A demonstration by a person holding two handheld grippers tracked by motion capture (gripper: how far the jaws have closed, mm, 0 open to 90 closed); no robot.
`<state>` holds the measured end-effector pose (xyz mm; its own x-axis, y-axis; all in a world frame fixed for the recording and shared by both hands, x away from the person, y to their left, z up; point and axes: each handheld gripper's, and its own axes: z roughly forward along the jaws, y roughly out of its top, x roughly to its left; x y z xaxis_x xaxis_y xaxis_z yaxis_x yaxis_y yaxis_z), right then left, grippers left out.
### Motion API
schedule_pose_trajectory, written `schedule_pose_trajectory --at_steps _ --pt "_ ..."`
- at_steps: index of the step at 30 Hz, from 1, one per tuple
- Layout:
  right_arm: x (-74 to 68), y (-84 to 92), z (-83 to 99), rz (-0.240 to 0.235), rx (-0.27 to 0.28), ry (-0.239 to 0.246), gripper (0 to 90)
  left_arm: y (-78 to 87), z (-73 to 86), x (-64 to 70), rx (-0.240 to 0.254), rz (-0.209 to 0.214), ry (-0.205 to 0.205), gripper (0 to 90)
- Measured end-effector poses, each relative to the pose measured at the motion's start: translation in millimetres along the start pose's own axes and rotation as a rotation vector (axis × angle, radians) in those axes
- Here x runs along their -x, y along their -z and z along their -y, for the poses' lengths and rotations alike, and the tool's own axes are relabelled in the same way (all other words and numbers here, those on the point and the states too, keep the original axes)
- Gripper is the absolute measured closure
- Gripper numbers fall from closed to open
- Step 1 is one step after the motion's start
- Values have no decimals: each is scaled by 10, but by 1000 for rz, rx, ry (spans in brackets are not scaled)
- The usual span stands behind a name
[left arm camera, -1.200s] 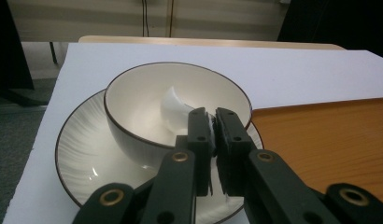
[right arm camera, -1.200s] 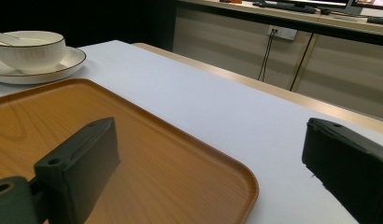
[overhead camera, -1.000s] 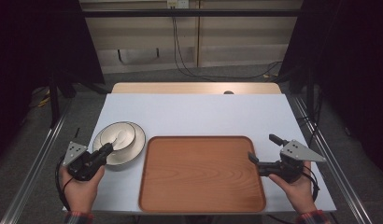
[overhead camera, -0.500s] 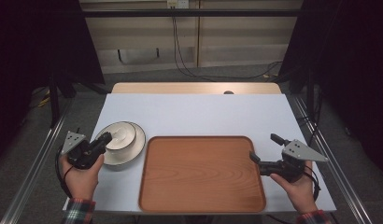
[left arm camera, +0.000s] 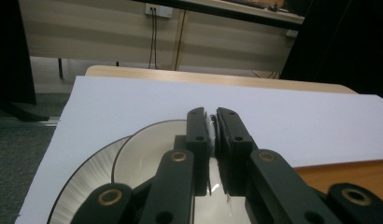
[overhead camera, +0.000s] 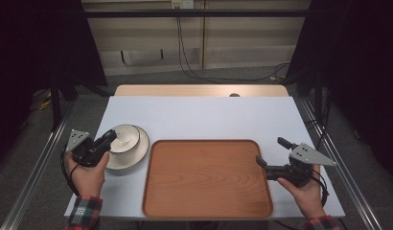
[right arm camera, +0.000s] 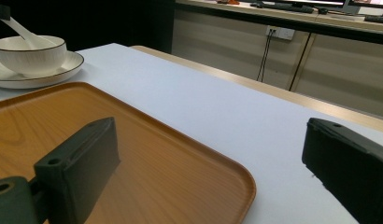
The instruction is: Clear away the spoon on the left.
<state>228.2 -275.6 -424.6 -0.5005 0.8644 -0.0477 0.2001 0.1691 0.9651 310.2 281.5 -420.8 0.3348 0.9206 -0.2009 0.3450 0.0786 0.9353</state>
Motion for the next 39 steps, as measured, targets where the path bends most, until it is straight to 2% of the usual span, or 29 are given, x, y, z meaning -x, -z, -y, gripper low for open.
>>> schedule_pose_trajectory --at_steps 16,18,23,24,29,30,33,35,39 --pt "16 4 3 1 0 -7 33 -270 -58 26 42 -19 7 842" --pt "21 5 5 5 2 -6 33 -316 -46 27 57 -10 13 845" --pt "29 13 5 2 1 -8 33 -393 -54 31 65 -13 2 849" --pt "33 13 5 1 0 -7 33 -407 -54 32 69 -21 12 848" --pt "31 10 8 1 1 -3 33 -429 -38 17 78 -9 27 851" --pt "31 10 8 1 1 -3 33 -426 -41 21 74 -17 32 851" --pt "31 9 8 2 1 -3 33 -410 -51 21 59 1 33 852" --pt "32 10 8 2 0 -2 32 -393 -56 26 49 -10 39 852" --pt "32 11 9 1 -1 -4 31 -343 -65 33 50 -6 42 852"
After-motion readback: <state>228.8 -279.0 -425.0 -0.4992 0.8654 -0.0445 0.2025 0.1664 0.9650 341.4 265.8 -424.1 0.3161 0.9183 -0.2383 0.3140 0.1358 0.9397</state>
